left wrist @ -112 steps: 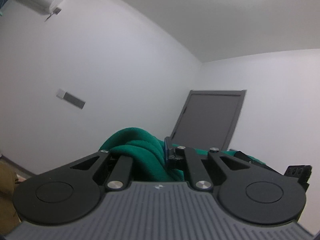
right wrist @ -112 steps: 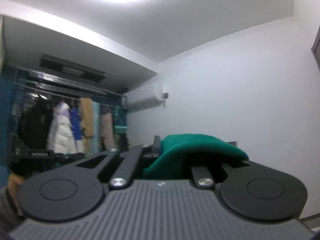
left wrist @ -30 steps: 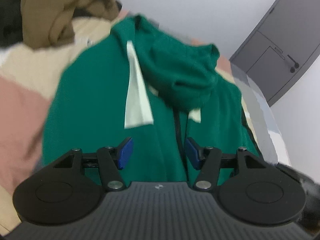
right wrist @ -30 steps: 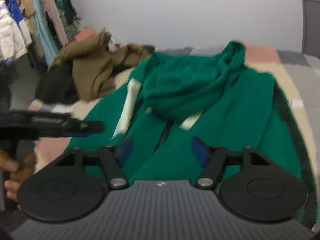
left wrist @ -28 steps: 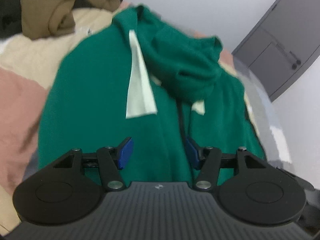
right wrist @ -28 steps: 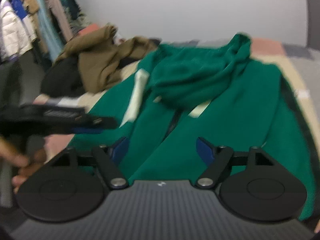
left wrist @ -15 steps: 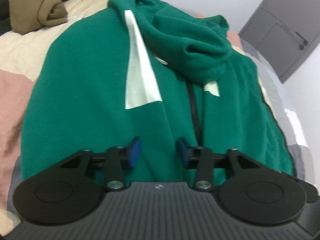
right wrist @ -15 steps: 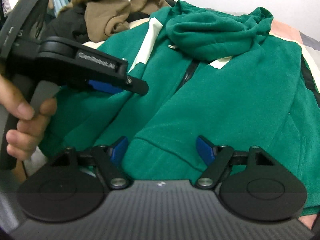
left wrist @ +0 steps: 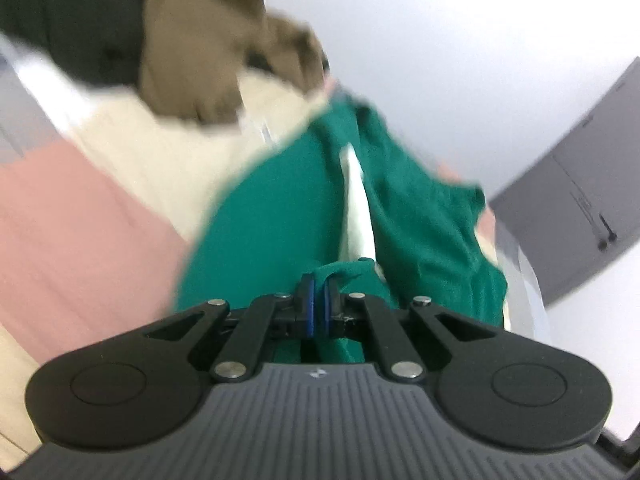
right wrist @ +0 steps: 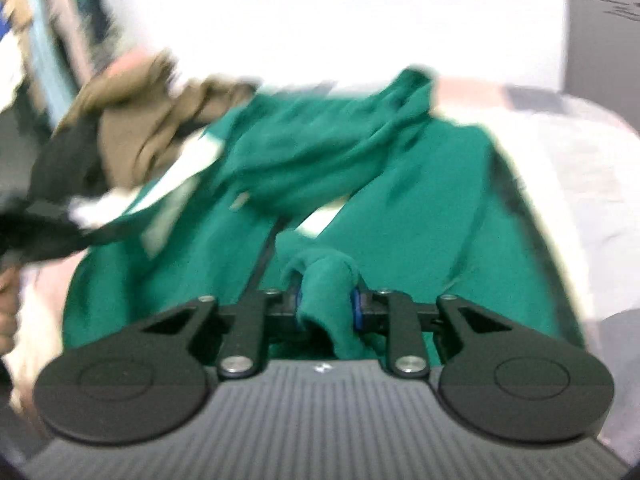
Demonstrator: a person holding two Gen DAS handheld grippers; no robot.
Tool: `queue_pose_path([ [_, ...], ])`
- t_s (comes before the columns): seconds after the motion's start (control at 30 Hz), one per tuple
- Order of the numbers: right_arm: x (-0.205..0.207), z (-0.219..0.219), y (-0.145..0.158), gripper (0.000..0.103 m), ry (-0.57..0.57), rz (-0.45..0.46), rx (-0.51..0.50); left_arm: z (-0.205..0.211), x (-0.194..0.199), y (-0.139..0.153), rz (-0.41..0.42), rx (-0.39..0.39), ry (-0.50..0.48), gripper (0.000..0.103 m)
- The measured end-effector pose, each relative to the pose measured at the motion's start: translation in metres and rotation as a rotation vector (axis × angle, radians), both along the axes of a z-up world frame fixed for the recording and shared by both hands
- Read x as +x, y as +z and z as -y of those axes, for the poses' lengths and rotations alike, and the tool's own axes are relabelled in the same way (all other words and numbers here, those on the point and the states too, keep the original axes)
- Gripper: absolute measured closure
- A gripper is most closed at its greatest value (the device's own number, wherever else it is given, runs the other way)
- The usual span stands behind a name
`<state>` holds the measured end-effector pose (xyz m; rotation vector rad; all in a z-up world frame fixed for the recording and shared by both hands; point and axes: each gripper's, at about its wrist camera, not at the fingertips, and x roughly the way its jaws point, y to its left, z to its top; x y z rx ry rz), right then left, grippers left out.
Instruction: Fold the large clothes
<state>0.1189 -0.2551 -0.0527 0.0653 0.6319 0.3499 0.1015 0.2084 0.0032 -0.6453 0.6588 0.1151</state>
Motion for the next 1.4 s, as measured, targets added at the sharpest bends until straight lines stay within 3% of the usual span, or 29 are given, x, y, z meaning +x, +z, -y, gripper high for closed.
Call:
queue_pose_path([
  [0.13,0.03,0.057,0.026,0.079,-0.123,0.045,0.009,-0.038,-0.002,0.025,0.039,0.081,0.119,0.098],
  [0.2,0.046,0.087,0.039,0.079,-0.194,0.076,0.004,-0.059,0.002,0.032,0.042,0.158,0.19,0.098],
  [0.37,0.089,0.162,0.048,0.079,-0.368,0.115,0.001,-0.111,0.022,0.027,-0.012,0.251,0.324,0.098],
  [0.5,0.124,0.208,0.025,0.079,-0.458,0.073,0.048,-0.144,0.041,0.002,-0.101,0.28,0.371,0.098],
  [0.63,0.152,0.232,-0.018,0.079,-0.525,0.001,0.049,-0.167,0.062,-0.027,-0.201,0.345,0.368,0.098],
  [0.77,0.167,0.245,-0.064,0.079,-0.586,-0.048,0.042,-0.183,0.069,-0.062,-0.264,0.304,0.382,0.098],
  [0.87,0.167,0.249,-0.086,0.077,-0.599,-0.068,0.061,-0.181,0.079,-0.068,-0.289,0.328,0.373,0.098],
  [0.97,0.164,0.245,-0.084,0.073,-0.6,-0.041,0.074,-0.174,0.079,-0.063,-0.278,0.31,0.372,0.097],
  [1.03,0.162,0.244,-0.08,0.063,-0.589,-0.035,0.091,-0.169,0.081,-0.054,-0.278,0.315,0.359,0.092],
  [1.07,0.16,0.243,-0.077,0.059,-0.586,-0.028,0.089,-0.166,0.08,-0.051,-0.283,0.314,0.367,0.084],
  [1.1,0.157,0.24,-0.073,0.046,-0.582,-0.016,0.085,-0.163,0.079,-0.046,-0.284,0.306,0.378,0.069],
  [1.13,0.152,0.238,-0.068,0.033,-0.581,0.005,0.076,-0.16,0.078,-0.041,-0.27,0.299,0.383,0.061],
  [1.17,0.152,0.235,-0.062,0.027,-0.582,0.027,0.061,-0.155,0.076,-0.035,-0.244,0.296,0.376,0.047],
  [1.2,0.147,0.23,-0.056,0.022,-0.585,0.054,0.046,-0.146,0.072,-0.028,-0.222,0.304,0.367,0.043],
  [1.4,0.138,0.198,-0.013,0.022,-0.502,0.14,0.053,-0.093,0.058,0.008,-0.124,0.356,0.271,0.04],
])
